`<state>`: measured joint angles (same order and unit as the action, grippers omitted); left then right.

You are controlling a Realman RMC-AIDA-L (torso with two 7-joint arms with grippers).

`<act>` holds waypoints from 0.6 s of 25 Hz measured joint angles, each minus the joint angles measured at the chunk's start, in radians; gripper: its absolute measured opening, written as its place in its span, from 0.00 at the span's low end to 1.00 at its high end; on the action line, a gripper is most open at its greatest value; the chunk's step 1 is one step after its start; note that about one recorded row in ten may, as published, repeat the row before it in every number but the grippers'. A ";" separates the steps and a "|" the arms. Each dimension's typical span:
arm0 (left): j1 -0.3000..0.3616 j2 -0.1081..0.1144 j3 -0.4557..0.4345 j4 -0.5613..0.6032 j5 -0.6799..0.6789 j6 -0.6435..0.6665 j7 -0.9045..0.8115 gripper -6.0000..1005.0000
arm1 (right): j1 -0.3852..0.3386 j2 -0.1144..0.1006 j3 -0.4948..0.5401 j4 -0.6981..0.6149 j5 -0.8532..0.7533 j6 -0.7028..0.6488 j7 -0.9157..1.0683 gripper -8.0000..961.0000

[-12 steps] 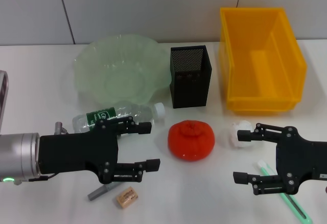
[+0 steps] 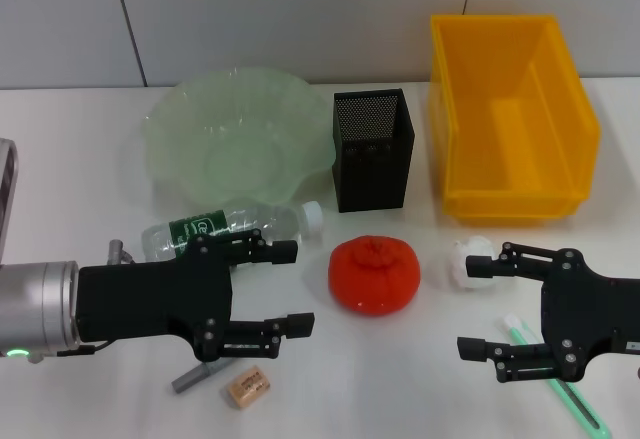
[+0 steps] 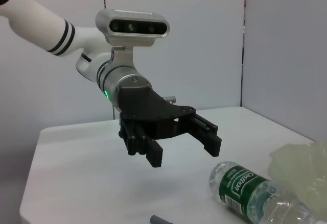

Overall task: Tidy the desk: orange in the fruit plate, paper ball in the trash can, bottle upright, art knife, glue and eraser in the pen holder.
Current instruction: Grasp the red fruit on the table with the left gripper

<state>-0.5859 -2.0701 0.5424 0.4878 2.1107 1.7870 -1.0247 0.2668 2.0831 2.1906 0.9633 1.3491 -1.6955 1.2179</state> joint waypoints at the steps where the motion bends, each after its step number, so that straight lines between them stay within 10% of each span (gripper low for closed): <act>1: 0.000 -0.001 0.000 0.000 0.000 0.000 0.000 0.78 | 0.000 0.000 0.000 0.000 0.000 0.000 0.000 0.88; 15: -0.004 -0.001 -0.001 -0.006 0.000 -0.024 0.004 0.77 | -0.002 -0.001 0.015 -0.014 -0.004 0.006 0.000 0.88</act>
<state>-0.5899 -2.0709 0.5412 0.4815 2.1107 1.7625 -1.0202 0.2653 2.0821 2.2057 0.9491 1.3450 -1.6890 1.2179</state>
